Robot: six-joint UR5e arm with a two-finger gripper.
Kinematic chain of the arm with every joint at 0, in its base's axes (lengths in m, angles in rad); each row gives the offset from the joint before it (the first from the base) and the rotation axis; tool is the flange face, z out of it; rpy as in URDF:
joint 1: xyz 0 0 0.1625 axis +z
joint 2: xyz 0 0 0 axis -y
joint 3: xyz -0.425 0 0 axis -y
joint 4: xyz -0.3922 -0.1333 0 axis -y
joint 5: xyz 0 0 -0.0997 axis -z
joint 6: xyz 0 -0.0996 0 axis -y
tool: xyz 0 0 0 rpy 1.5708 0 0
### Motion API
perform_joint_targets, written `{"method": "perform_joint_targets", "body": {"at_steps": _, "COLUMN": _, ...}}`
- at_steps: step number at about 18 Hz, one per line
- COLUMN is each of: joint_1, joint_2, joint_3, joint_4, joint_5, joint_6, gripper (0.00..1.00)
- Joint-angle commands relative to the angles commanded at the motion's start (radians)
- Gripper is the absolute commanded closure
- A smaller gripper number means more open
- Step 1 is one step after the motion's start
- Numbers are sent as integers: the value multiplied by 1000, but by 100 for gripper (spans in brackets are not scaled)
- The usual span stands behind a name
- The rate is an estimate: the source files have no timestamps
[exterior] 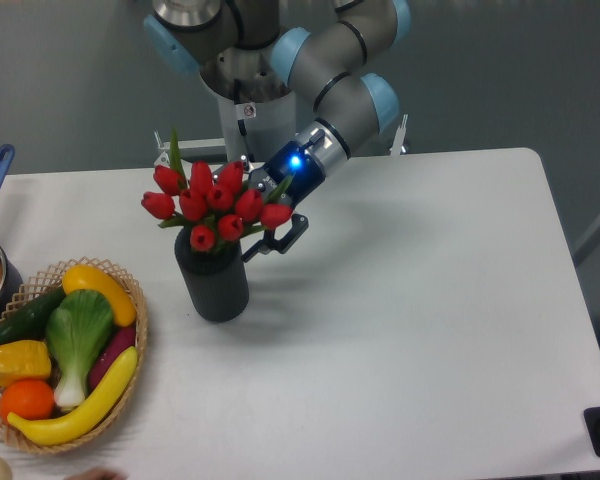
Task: Insert the flowers into the vase
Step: 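Withdraw the open gripper upward away from the tulips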
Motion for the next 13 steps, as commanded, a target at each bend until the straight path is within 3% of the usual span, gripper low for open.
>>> {"method": "perform_joint_targets", "body": {"at_steps": 9, "joint_1": 66, "joint_2": 93, "joint_3": -57, "joint_4": -2, "joint_5": 8, "joint_6": 0, "gripper": 0}}
{"method": "perform_joint_targets", "body": {"at_steps": 13, "joint_1": 161, "joint_2": 245, "joint_3": -101, "joint_4": -8, "joint_5": 150, "joint_6": -6, "gripper": 0}}
